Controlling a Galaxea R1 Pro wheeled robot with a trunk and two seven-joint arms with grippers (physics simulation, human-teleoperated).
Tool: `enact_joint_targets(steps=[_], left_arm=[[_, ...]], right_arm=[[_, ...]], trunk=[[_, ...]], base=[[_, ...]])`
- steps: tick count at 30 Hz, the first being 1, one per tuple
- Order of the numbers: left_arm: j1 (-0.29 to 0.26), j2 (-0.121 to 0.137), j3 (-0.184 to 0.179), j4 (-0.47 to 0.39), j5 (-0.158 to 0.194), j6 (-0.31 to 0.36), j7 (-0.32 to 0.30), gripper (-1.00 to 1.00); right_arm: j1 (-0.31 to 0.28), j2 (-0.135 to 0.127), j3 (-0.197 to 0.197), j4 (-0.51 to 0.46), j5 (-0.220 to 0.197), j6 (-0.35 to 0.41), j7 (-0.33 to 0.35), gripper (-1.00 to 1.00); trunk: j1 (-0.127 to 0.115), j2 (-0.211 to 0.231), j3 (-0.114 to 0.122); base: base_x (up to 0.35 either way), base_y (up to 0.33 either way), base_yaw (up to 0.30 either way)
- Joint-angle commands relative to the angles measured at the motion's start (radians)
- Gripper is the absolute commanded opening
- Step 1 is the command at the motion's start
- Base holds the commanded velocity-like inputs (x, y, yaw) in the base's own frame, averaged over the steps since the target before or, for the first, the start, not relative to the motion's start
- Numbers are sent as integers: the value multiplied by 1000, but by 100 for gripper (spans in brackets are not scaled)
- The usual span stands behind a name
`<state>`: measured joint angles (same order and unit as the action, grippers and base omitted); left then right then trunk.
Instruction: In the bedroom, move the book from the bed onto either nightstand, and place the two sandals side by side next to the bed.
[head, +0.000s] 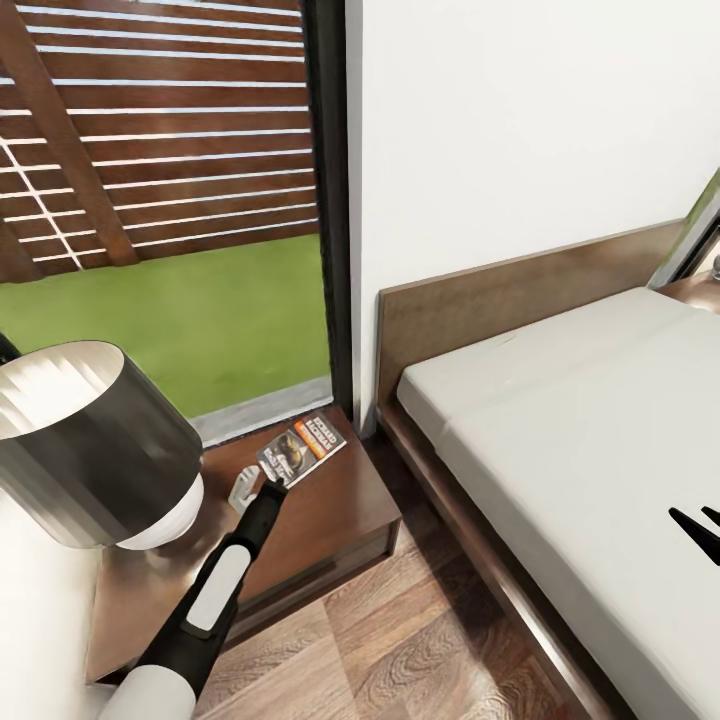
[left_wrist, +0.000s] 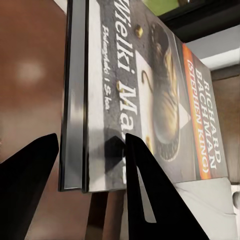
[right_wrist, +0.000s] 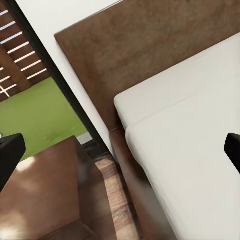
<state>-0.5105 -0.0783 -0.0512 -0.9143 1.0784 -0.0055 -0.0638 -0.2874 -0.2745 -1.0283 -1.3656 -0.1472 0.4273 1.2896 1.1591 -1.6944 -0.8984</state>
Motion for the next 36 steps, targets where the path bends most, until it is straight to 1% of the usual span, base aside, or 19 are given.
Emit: enact_joint_targets(steps=[1,9,36], left_arm=[[0,1,-1,0,12,-1,-4,-100],[1,2,-1,0,17,-1,-4,-100],[1,3,-1,3,15,-2,-2,-100]], right_arm=[[-1,0,-1,0,-3,10,3,100],[-1,0,-1,0,-3,10,3,100],[-1,0,-1,0,-3,10,3,100]], trunk=[[0,0,-1],[0,0,-1],[0,0,-1]], base=[[0,0,0],[0,0,0],[0,0,0]])
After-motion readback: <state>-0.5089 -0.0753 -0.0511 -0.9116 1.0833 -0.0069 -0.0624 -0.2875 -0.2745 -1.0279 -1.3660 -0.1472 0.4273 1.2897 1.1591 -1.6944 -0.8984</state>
